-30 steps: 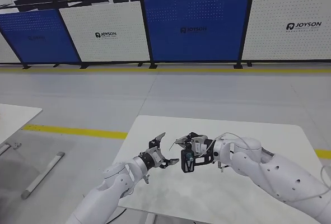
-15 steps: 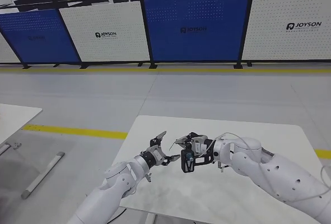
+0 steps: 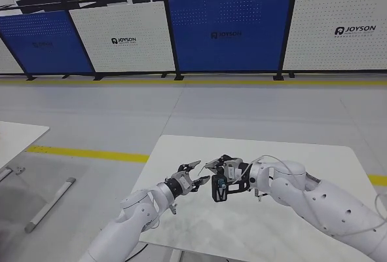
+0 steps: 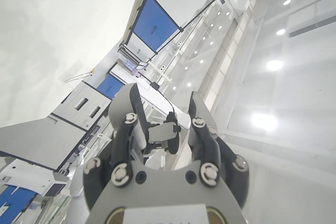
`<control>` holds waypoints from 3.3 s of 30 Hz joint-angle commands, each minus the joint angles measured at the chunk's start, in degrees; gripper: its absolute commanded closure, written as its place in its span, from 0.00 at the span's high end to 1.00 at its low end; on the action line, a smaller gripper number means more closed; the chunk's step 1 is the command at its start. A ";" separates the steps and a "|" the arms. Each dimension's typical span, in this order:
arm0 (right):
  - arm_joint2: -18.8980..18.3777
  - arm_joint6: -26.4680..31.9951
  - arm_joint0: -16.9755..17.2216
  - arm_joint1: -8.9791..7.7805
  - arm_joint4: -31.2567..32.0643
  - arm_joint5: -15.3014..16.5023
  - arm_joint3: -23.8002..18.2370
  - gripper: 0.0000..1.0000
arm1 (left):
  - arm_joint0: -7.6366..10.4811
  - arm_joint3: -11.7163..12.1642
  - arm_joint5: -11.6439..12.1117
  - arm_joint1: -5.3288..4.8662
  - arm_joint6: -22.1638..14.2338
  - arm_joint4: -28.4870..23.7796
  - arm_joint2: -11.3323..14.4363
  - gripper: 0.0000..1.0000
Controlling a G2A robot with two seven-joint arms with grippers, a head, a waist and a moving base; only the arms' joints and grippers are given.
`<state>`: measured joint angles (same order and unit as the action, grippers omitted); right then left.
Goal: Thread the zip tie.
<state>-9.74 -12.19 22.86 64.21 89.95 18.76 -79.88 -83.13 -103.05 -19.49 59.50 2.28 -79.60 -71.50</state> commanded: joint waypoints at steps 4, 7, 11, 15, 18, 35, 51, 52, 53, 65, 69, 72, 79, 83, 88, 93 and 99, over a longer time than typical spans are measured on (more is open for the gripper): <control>0.00 0.00 0.00 0.00 0.00 0.00 0.00 0.00 | 1.24 0.97 0.01 -0.05 0.57 -1.37 0.93 0.36; 0.00 0.00 0.00 0.00 0.00 0.00 0.00 0.00 | 1.74 1.26 0.01 -0.20 0.59 -1.91 1.25 0.34; 0.00 0.00 0.00 0.00 0.00 0.00 0.00 0.00 | 1.99 1.45 0.01 -0.41 0.43 -2.55 1.26 0.32; 0.00 0.00 0.00 0.00 0.00 0.00 0.00 0.00 | 2.08 1.58 0.01 -0.57 0.37 -3.05 1.18 0.29; 0.00 0.00 0.00 0.00 0.00 0.00 0.00 0.00 | 2.08 1.53 0.01 -0.63 0.30 -3.10 1.18 0.22; 0.00 0.00 0.00 0.00 0.00 0.00 0.00 0.13 | 1.56 1.15 0.01 -0.66 -0.39 -2.50 1.02 0.00; -2.92 -3.89 3.77 -2.07 -1.36 0.72 -0.56 1.00 | 1.25 2.26 8.99 0.18 2.06 7.49 1.88 0.00; -3.49 -4.38 4.15 -2.49 -2.42 0.72 -0.28 1.00 | 1.17 2.36 10.34 0.15 1.99 10.02 1.86 0.00; -4.32 -4.39 4.75 -2.95 -4.22 0.72 0.14 1.00 | 0.90 2.58 12.16 0.13 2.11 13.05 1.96 0.00; -8.23 -2.88 11.82 -10.01 -34.85 0.72 -2.01 1.00 | -3.60 2.36 22.07 -0.15 -0.39 38.43 3.32 0.00; -8.23 -2.88 11.82 -10.01 -34.85 0.72 -2.01 1.00 | -3.69 2.31 22.13 -0.14 -0.40 38.62 3.34 0.00; -8.23 -2.88 11.82 -10.01 -34.85 0.72 -2.01 1.00 | -3.69 2.31 22.13 -0.14 -0.40 38.62 3.34 0.00; -8.23 -2.88 11.82 -10.01 -34.85 0.72 -2.01 1.00 | -3.50 3.22 27.19 -0.02 3.03 46.78 3.53 0.00; -7.54 -1.76 12.84 -10.15 -43.35 0.72 -2.76 1.00 | -3.16 5.53 31.64 0.57 6.98 55.41 5.41 0.00; -3.75 3.60 9.75 -11.96 -64.00 0.72 -5.23 1.00 | -3.09 7.68 35.46 0.82 8.23 64.51 5.70 0.00; -2.40 12.02 7.62 -13.54 -81.67 0.72 -7.00 1.00 | -4.59 8.79 37.62 0.75 6.20 72.61 6.26 0.00; -6.86 29.68 8.26 -13.39 -99.51 0.72 -5.11 1.00 | -5.96 7.72 37.15 0.20 2.47 74.91 3.16 0.00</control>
<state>-15.78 14.08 31.03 50.68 -7.05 19.48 -85.53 -88.96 -95.01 17.92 59.74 5.02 -4.34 -67.81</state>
